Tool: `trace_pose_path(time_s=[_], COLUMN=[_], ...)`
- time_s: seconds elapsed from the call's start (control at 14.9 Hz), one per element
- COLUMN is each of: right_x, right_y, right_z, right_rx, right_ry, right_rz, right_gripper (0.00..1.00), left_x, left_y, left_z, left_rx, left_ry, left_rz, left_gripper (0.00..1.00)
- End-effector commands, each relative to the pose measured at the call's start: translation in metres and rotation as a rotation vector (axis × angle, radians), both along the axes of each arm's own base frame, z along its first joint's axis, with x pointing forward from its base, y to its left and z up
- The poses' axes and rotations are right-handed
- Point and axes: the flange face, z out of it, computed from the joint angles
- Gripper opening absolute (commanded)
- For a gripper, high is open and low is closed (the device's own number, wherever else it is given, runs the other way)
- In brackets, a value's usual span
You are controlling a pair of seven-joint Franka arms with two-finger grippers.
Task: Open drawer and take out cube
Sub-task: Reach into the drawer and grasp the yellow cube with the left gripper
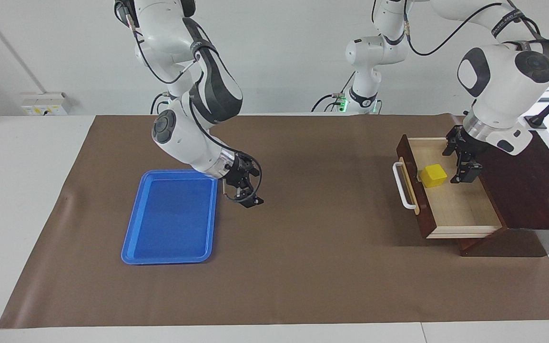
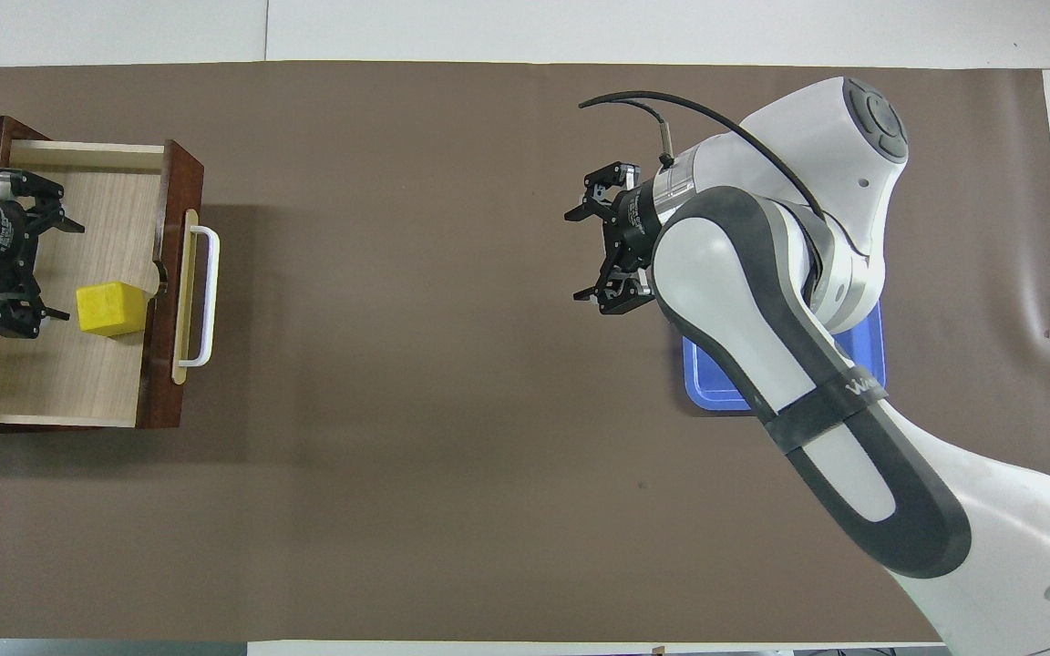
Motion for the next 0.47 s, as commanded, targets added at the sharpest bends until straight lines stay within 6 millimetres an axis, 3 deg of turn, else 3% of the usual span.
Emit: trace_pose_path(time_s=[0.0,0.4], right_x=[-0.003,-0.005], right_y=[0.005,0.004], right_z=[-0.007,-0.01], right_rx=[0.003,0.0], right_ry=[-0.027,-0.021], right_rz=[0.026,0.029], right_gripper=[0.99,0.99], left_x=[-0.022,-0.034], left_y=[0.0,0.029], left_z=[-0.024,-0.043], left_rx=[0.034,0.032], left_ry=[-0.007,-0.045], left_rz=[0.145,0.26], left_gripper=[1.0,1.0])
